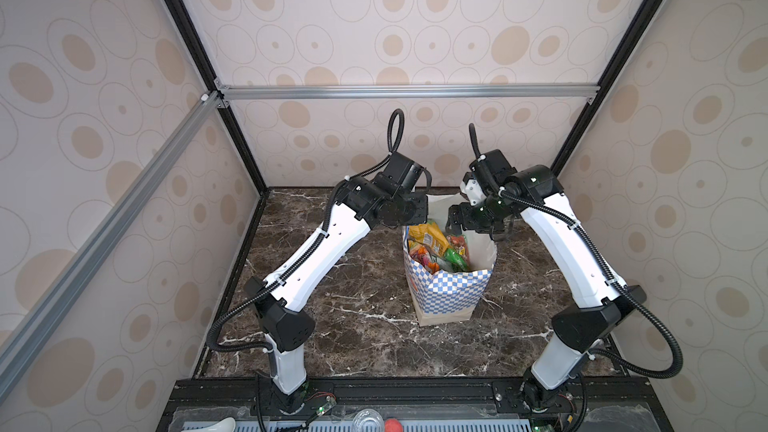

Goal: Take the snacks out of the paper bag
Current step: 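Raise both arms and reach the grippers down into the paper bag, then grasp the yellow-green chip bag with the right gripper and lift it out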

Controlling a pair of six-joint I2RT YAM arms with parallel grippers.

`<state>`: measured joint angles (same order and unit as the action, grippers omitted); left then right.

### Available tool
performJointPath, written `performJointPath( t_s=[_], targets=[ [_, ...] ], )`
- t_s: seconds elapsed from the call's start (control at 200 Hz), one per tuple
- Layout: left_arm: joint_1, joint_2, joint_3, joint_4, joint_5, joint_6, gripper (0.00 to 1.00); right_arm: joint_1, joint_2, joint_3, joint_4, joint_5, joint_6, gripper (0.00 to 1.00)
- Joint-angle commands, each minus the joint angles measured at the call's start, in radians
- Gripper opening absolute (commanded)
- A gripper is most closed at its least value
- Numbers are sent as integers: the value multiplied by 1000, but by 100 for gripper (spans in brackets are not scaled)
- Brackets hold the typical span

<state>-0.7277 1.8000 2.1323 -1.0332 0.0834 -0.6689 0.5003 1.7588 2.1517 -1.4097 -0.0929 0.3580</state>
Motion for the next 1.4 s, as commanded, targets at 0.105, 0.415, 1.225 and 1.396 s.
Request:
performJointPath(
  t_s=[0.105, 0.415, 1.225, 1.396],
  targets=[
    [10, -63, -27, 36, -3, -38, 0, 66, 123, 95, -7, 130, -32, 88],
    [29, -99, -45, 16, -67, -50, 0, 88, 197, -56, 152, 196, -125, 91],
    [147, -122, -69, 37, -75, -40, 0, 89, 13, -150, 377, 113, -129, 0],
    [155, -125, -69, 44, -69, -37, 0, 90, 18, -54, 315, 115, -103, 0]
  ],
)
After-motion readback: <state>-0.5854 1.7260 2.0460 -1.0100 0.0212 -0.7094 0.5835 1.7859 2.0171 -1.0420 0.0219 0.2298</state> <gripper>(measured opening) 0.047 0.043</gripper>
